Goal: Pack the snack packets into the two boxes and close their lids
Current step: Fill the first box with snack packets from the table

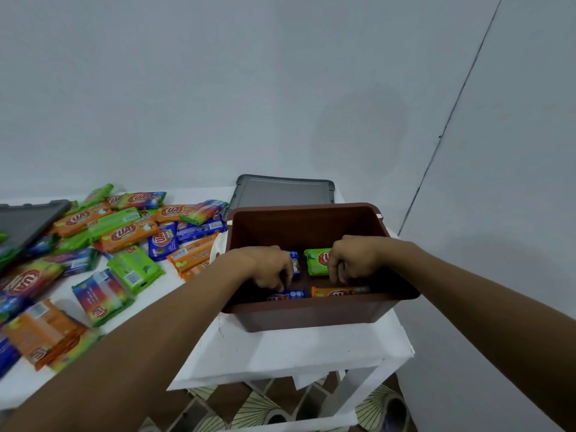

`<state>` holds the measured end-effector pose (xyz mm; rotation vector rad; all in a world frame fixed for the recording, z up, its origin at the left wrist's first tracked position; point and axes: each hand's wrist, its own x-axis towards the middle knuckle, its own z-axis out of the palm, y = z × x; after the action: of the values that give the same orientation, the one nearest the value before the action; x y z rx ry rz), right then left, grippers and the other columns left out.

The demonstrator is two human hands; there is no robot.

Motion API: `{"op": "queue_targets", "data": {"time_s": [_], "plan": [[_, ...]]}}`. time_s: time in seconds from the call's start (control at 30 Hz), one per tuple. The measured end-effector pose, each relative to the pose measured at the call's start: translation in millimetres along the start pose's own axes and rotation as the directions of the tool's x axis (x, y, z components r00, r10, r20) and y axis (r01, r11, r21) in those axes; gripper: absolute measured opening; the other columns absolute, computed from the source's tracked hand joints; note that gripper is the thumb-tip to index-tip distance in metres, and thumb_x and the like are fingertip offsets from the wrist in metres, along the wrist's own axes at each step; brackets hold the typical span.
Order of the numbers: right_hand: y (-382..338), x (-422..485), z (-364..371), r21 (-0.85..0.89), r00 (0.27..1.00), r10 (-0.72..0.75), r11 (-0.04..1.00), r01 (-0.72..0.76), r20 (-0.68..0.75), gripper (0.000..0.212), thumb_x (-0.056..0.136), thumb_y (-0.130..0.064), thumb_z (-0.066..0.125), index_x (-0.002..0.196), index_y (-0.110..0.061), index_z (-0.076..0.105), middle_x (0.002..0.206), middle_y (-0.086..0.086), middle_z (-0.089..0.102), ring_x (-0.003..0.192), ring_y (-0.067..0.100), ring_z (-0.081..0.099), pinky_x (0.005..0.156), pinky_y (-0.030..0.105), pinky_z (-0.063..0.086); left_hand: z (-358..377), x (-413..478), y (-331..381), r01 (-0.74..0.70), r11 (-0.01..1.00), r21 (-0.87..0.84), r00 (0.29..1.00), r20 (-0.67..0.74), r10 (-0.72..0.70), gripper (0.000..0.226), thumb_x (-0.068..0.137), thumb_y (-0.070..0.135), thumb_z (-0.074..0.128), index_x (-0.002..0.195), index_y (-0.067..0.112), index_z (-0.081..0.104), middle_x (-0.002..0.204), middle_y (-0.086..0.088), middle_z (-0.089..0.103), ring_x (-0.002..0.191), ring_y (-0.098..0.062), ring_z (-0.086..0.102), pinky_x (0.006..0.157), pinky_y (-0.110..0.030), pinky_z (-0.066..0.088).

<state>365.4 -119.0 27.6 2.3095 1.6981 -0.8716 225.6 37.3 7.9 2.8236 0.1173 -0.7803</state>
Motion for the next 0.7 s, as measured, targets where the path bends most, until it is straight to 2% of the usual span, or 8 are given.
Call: {"op": "queue_targets", "data": {"time_s": [0.1, 0.17, 0.23, 0.3, 0.5, 0.6, 0.67, 0.7], "plan": [[4, 7, -5, -0.059, 0.987, 0.038, 0.997, -0.048, -0.155, 0.016, 0.087, -0.010, 0.063, 0.092, -0.025, 0.066, 0.093, -0.006, 0.055, 0.082, 0.013, 0.053, 0.070, 0.029, 0.048, -8, 5, -1, 0.092, 0.991, 0.099, 0.984, -0.160, -0.076, 0.027, 0.089, 0.024, 0.067, 0.114, 0.023, 0.060, 0.113, -0.002, 0.055, 0.096, -0.020, 0.054, 0.075, -0.034, 0.046], [6, 13, -4, -0.172, 0.980, 0.059, 0.981, -0.093, -0.192, 0.016, 0.085, -0.018, 0.069, 0.099, -0.024, 0.063, 0.097, -0.003, 0.052, 0.079, 0.013, 0.051, 0.062, 0.026, 0.043, -10, 8, -3, 0.149, 0.970, 0.193, 0.975, -0.193, -0.111, 0.037, 0.085, 0.025, 0.071, 0.120, 0.023, 0.056, 0.122, -0.004, 0.055, 0.101, -0.023, 0.056, 0.076, -0.035, 0.048], [9, 18, 2, -0.256, 0.976, 0.081, 0.957, -0.133, -0.204, 0.026, 0.083, -0.021, 0.072, 0.107, -0.019, 0.063, 0.105, 0.002, 0.057, 0.085, 0.017, 0.055, 0.066, 0.028, 0.048, -7, 12, -7, 0.199, 0.943, 0.268, 0.972, -0.180, -0.154, 0.058, 0.082, 0.026, 0.075, 0.134, 0.020, 0.049, 0.131, -0.006, 0.052, 0.114, -0.028, 0.055, 0.086, -0.040, 0.050], [11, 22, 6, -0.311, 0.967, 0.085, 0.937, -0.159, -0.239, 0.036, 0.082, -0.021, 0.074, 0.114, -0.015, 0.062, 0.111, 0.006, 0.061, 0.094, 0.022, 0.060, 0.074, 0.032, 0.052, -5, 14, -10, 0.239, 0.926, 0.290, 0.963, -0.189, -0.190, 0.065, 0.080, 0.027, 0.076, 0.138, 0.019, 0.046, 0.134, -0.007, 0.052, 0.118, -0.030, 0.053, 0.090, -0.042, 0.050], [8, 20, 5, -0.292, 0.963, 0.106, 0.940, -0.179, -0.248, 0.038, 0.085, -0.021, 0.071, 0.121, -0.013, 0.060, 0.115, 0.008, 0.061, 0.097, 0.023, 0.060, 0.075, 0.030, 0.051, -11, 9, -7, 0.250, 0.894, 0.372, 0.963, -0.193, -0.189, 0.052, 0.086, 0.028, 0.070, 0.132, 0.017, 0.050, 0.129, -0.009, 0.054, 0.114, -0.028, 0.055, 0.087, -0.041, 0.047], [4, 14, 0, -0.278, 0.959, 0.121, 0.941, -0.193, -0.256, 0.032, 0.087, -0.023, 0.066, 0.119, -0.021, 0.061, 0.115, 0.004, 0.059, 0.092, 0.021, 0.056, 0.072, 0.033, 0.047, -19, -11, -12, 0.209, 0.897, 0.390, 0.971, -0.191, -0.143, 0.045, 0.092, 0.039, 0.059, 0.133, 0.021, 0.050, 0.127, -0.007, 0.055, 0.113, -0.026, 0.056, 0.090, -0.039, 0.046], [-2, 10, -3, -0.350, 0.939, 0.086, 0.913, -0.207, -0.332, 0.023, 0.088, -0.022, 0.061, 0.111, -0.027, 0.060, 0.107, 0.001, 0.059, 0.086, 0.022, 0.054, 0.065, 0.033, 0.040, -19, -29, -23, 0.152, 0.924, 0.352, 0.952, -0.303, -0.041, 0.038, 0.095, 0.043, 0.053, 0.126, 0.022, 0.056, 0.121, -0.003, 0.061, 0.108, -0.022, 0.058, 0.093, -0.038, 0.046], [-7, 9, -5, -0.373, 0.925, 0.063, 0.903, -0.212, -0.374, 0.020, 0.089, -0.022, 0.059, 0.108, -0.028, 0.059, 0.101, -0.001, 0.058, 0.083, 0.021, 0.053, 0.063, 0.033, 0.038, -16, -38, -32, 0.104, 0.951, 0.291, 0.913, -0.406, 0.024, 0.035, 0.096, 0.042, 0.051, 0.123, 0.021, 0.058, 0.118, -0.002, 0.062, 0.108, -0.020, 0.057, 0.095, -0.039, 0.045]]}}
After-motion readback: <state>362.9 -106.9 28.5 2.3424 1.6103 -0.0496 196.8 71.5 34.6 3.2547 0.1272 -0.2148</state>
